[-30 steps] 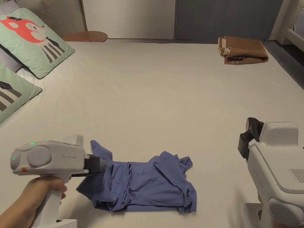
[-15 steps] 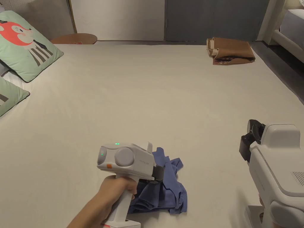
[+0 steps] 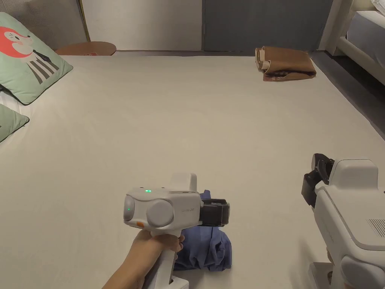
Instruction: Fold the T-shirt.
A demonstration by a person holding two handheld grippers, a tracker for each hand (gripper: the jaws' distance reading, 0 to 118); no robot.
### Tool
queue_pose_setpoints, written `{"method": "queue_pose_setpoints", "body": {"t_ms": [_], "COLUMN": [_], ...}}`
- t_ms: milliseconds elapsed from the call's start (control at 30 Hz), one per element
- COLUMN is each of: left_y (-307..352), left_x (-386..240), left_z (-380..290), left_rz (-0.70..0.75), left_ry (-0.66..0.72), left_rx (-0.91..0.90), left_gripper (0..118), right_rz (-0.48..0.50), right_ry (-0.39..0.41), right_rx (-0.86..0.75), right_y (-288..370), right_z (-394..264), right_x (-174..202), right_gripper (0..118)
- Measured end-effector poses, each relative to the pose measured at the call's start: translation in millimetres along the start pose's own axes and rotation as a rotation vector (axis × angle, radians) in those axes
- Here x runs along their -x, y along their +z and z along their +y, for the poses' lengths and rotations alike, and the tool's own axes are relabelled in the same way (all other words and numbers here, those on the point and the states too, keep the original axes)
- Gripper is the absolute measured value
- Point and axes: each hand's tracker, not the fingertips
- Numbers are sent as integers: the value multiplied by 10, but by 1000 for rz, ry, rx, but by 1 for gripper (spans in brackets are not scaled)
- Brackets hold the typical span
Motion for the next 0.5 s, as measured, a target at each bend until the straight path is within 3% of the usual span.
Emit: {"method": "queue_pose_setpoints", "body": {"t_ms": [133, 200, 233, 300, 333, 500], "left_y": [293, 365, 393, 320, 304, 152], "left_x": [87, 157, 206, 334, 383, 507], "left_z": [-71, -133, -189, -262, -295, -542], "left_rz": [177, 277, 330, 381, 376, 351], "left_ry": [-124, -172, -205, -221, -215, -170], "left_rx": [-246, -299, -321, -296, -280, -233], "left_gripper": [102, 90, 76, 20, 1, 0], "right_rz": [12, 20, 24, 28, 30, 37], "right_ry": [0, 0, 0, 1, 1, -1], "right_rx": [-3, -4, -5, -5, -5, -3], "right_y": [-2, -35, -34, -34, -35, -58], "right_z": [10, 8, 11, 10, 9, -9], "right_x": [53, 57, 70, 90, 99, 116], "right_gripper": [0, 0, 0, 0, 0, 0]}}
